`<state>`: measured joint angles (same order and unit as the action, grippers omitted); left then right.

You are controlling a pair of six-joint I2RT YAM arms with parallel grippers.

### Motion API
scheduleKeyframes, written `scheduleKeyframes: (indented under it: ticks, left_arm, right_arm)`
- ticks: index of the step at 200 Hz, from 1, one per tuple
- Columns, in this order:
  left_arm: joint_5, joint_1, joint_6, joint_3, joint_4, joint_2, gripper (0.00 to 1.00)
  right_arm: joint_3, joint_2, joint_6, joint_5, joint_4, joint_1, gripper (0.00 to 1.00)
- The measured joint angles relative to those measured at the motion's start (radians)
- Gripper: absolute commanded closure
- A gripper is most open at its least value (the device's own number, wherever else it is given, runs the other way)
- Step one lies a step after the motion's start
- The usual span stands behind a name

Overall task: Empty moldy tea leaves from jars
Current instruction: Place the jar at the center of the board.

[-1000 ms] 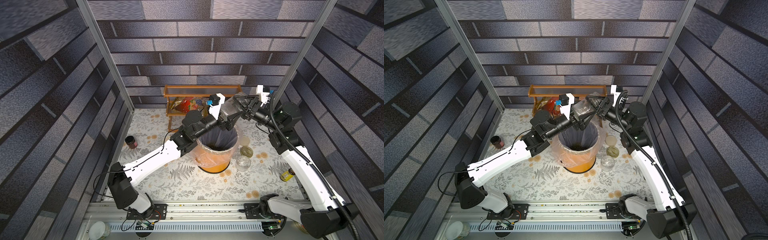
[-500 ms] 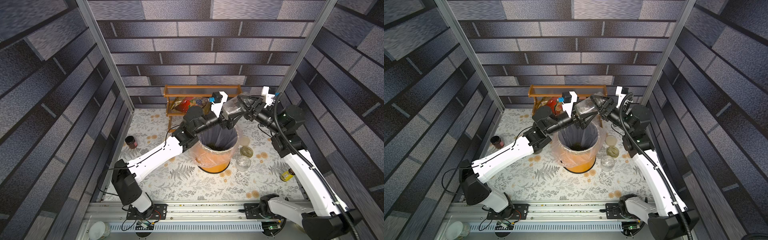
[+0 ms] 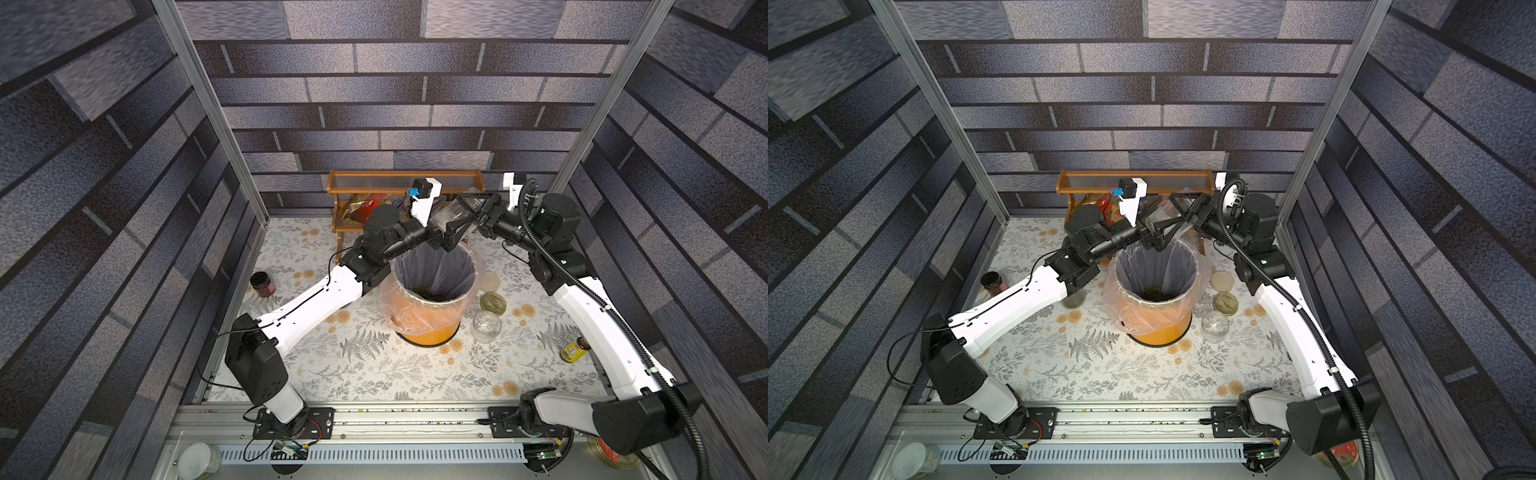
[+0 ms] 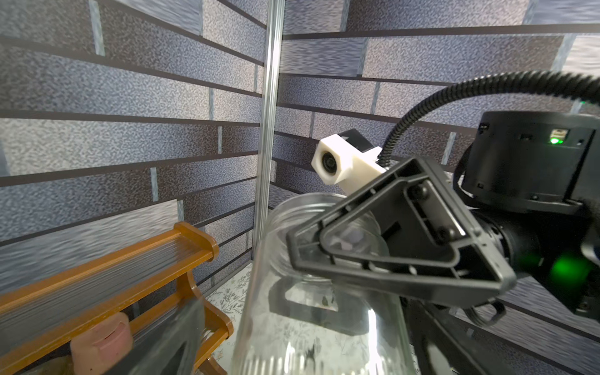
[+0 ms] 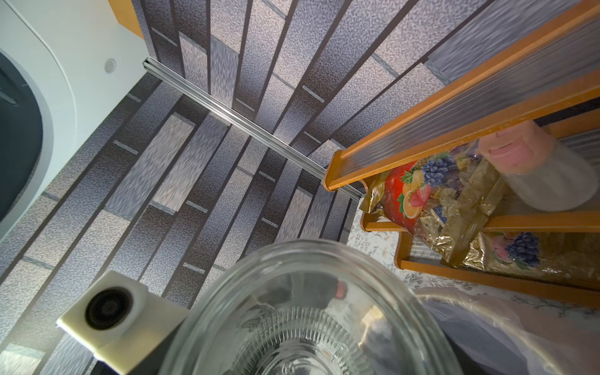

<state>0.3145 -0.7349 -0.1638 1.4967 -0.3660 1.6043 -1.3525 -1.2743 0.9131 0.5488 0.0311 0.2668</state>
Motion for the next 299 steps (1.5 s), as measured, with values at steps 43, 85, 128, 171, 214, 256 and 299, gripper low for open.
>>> scheduleKeyframes:
  ticks: [43, 85, 128, 171, 214, 256, 299]
  left_arm:
    - [-0.036, 0.036, -0.002, -0.053, 0.058, -0.073, 0.00]
    - [-0.107, 0.055, -0.002, -0.140, 0.104, -0.222, 0.00]
    - [-0.178, 0.063, -0.007, -0.268, 0.166, -0.372, 0.00]
    - [-0.223, 0.076, -0.029, -0.366, 0.238, -0.491, 0.00]
    - [-0.261, 0.076, -0.030, -0.457, 0.304, -0.623, 0.00]
    - [-0.291, 0.079, -0.040, -0.549, 0.356, -0.729, 0.00]
    - [-0.302, 0.082, -0.055, -0.616, 0.389, -0.785, 0.00]
  right_arm:
    - [-0.035, -0.034, -0.053, -0.003, 0.066, -0.031, 1.00]
    - [-0.064, -0.037, -0.134, -0.047, 0.138, -0.056, 1.00]
    - [-0.021, 0.040, -0.263, -0.214, 0.258, -0.072, 1.00]
    - [0.110, 0.199, -0.389, -0.454, 0.325, -0.074, 1.00]
    - [0.315, 0.246, -0.486, -0.640, 0.303, -0.074, 1.00]
    - [0.504, 0.212, -0.573, -0.723, 0.225, -0.074, 1.00]
    - [0.609, 0.172, -0.620, -0.742, 0.052, -0.074, 1.00]
